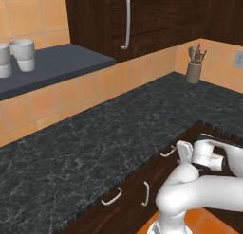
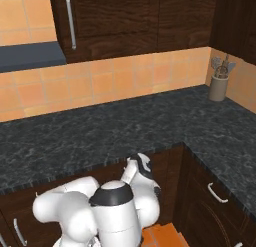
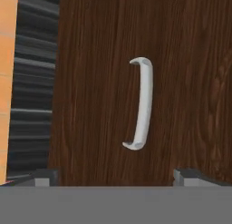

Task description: Take a straw from the drawer in front and place it inside the glass cup on the dining counter.

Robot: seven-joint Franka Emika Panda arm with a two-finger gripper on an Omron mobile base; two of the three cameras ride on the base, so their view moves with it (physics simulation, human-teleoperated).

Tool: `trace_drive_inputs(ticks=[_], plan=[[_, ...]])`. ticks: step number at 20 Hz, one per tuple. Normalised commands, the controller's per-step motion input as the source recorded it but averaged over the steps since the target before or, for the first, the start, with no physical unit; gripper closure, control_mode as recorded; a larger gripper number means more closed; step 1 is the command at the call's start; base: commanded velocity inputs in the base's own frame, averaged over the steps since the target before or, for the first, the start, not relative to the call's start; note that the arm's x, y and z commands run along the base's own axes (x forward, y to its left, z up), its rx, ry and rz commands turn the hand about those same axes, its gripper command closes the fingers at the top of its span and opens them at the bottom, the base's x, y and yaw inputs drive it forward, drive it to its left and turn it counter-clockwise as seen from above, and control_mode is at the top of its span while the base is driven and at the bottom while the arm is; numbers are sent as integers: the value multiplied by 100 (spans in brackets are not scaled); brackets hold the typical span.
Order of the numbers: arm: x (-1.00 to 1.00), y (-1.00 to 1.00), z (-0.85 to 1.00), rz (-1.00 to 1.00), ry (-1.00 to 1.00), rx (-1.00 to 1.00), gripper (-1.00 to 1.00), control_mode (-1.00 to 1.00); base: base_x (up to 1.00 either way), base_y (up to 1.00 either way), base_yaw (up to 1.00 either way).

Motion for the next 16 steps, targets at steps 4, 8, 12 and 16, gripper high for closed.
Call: trace_drive_inputs(ticks=[4, 8, 12, 16], plan=[[31, 0, -25, 0, -2, 2, -100, -100, 0, 0, 0], [29, 0, -26, 0, -1, 1, -100, -100, 0, 0, 0], [28, 0, -24, 0, 0, 1, -100, -100, 0, 0, 0], [32, 0, -32, 0, 0, 1, -100, -100, 0, 0, 0]])
